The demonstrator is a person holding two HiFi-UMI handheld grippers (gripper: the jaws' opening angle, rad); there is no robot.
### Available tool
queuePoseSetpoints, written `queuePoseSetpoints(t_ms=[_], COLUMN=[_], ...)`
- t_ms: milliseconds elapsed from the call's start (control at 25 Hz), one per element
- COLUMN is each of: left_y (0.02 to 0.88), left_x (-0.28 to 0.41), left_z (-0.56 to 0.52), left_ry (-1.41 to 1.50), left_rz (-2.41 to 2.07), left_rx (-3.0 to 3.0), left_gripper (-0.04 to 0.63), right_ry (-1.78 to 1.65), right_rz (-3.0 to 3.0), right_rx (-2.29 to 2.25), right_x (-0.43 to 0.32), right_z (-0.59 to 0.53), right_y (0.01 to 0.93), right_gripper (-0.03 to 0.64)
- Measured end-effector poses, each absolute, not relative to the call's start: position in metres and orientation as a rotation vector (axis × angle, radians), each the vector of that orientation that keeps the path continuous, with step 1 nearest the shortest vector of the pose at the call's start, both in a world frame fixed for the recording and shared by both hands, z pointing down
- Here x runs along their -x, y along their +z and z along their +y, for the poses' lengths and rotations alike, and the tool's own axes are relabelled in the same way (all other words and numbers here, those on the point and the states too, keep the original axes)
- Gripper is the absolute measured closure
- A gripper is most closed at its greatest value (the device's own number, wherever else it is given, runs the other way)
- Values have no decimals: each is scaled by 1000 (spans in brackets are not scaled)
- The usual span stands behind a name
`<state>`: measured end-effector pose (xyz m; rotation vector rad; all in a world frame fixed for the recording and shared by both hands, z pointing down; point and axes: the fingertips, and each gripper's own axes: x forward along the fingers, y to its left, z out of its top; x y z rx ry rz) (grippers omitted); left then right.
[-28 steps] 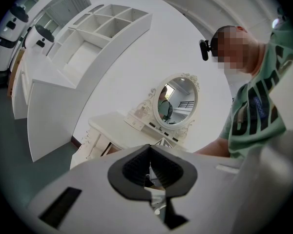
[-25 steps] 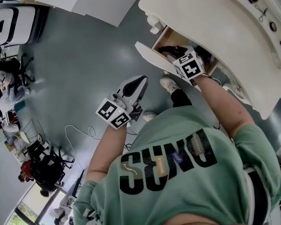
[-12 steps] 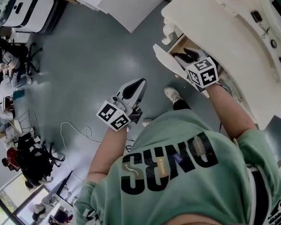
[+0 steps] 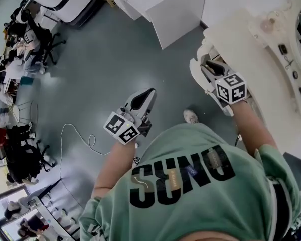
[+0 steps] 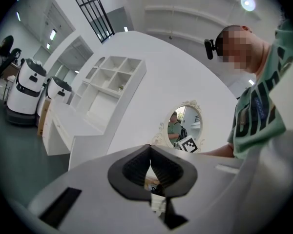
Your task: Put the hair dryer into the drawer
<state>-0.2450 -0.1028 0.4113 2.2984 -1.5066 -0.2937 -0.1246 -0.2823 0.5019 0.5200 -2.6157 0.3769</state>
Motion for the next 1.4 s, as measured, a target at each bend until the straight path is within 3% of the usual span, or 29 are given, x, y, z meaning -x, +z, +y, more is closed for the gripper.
queuePoseSetpoints(t_ms=[360, 880, 1400], left_y=[363, 335, 334], left_x=[303, 347, 363], left_z=[-7, 81, 114], left_ry=[-342, -449, -468], left_rz=[-1694, -1952, -2025], left_rx=[-2279, -2167, -2099], left_gripper=[586, 585, 585], right_ry=[237, 118, 149], right_rz=[-2785, -2841, -2845], right_rx=[-225, 156, 201], right_x=[200, 261, 283], right_z=[-179, -89, -73], right_y=[410, 371, 367], right_gripper=[621, 623, 623])
